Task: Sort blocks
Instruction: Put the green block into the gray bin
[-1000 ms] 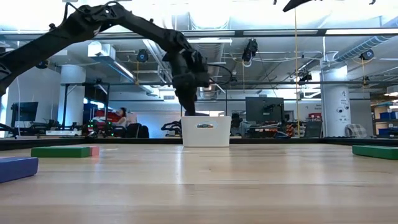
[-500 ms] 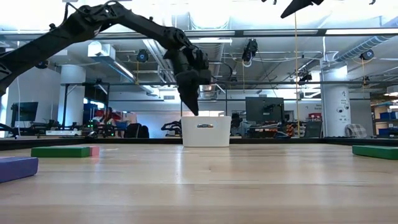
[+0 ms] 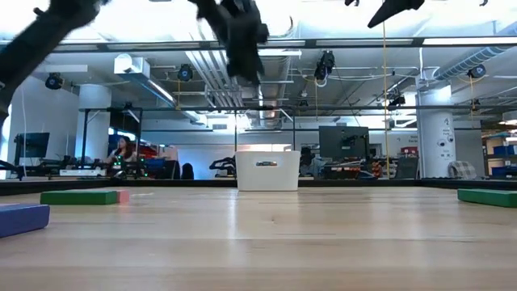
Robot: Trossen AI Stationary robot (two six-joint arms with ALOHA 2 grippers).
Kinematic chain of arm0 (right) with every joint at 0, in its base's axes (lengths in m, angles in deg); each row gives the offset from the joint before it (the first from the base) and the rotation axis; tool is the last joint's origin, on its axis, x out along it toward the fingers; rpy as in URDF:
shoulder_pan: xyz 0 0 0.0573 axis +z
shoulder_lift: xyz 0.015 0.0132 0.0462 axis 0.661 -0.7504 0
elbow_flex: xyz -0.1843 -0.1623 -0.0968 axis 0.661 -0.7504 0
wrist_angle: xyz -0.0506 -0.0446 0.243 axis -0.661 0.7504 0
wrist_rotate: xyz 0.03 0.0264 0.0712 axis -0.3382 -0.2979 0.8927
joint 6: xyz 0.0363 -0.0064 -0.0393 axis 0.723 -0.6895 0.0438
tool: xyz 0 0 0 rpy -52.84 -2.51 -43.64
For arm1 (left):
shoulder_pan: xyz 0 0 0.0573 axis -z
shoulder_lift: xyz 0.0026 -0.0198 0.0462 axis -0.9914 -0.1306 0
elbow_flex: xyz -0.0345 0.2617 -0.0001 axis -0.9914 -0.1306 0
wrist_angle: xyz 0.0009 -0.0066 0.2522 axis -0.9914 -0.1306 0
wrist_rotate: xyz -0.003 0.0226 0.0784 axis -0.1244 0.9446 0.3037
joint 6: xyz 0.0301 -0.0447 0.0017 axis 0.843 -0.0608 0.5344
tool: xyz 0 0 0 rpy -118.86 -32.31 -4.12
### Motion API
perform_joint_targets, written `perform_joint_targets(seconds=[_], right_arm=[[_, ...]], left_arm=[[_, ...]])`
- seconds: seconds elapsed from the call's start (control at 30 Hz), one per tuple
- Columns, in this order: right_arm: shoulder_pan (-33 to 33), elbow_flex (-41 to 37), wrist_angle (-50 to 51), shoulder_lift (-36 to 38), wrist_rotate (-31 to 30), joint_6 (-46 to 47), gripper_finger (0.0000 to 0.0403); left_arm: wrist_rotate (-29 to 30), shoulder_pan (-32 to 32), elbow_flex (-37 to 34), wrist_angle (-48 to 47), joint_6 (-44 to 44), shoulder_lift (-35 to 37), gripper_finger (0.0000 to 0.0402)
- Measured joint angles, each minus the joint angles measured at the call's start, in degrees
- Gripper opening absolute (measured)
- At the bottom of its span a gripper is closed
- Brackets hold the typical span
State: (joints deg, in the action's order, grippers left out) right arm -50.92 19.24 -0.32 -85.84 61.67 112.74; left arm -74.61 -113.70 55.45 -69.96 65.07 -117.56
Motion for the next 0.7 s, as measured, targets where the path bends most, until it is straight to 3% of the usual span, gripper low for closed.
perform_joint_targets(seconds=[0.17, 0.27, 0.4, 0.5, 0.6, 0.7], right_arm=[[0.2, 0.0, 0.2, 0.0, 4.3, -5.2, 0.04], [0.2, 0.0, 0.7, 0.0, 9.0, -7.4, 0.04], [1.2, 0.0, 4.5, 0.1, 14.6, -9.4, 0.04], [3.0, -0.1, 7.1, 0.1, 15.8, -11.4, 0.04], [5.8, -0.8, 8.1, 0.1, 17.1, -13.7, 0.04], [8.9, -1.3, 8.3, 0.1, 19.3, -16.3, 0.04]], left_arm=[[1.3, 7.0, -8.3, 7.5, -9.2, 10.1, 0.0231], [6.9, 12.9, -16.3, 15.0, -14.9, 16.7, 0.0231], [16.8, 21.3, -27.8, 24.6, -24.0, 25.5, 0.0231], [27.6, 28.3, -35.3, 29.7, -32.2, 30.9, 0.0231], [40.3, 35.3, -41.0, 30.5, -41.4, 34.9, 0.0231], [47.7, 40.8, -45.0, 30.5, -49.7, 37.5, 0.0231]])
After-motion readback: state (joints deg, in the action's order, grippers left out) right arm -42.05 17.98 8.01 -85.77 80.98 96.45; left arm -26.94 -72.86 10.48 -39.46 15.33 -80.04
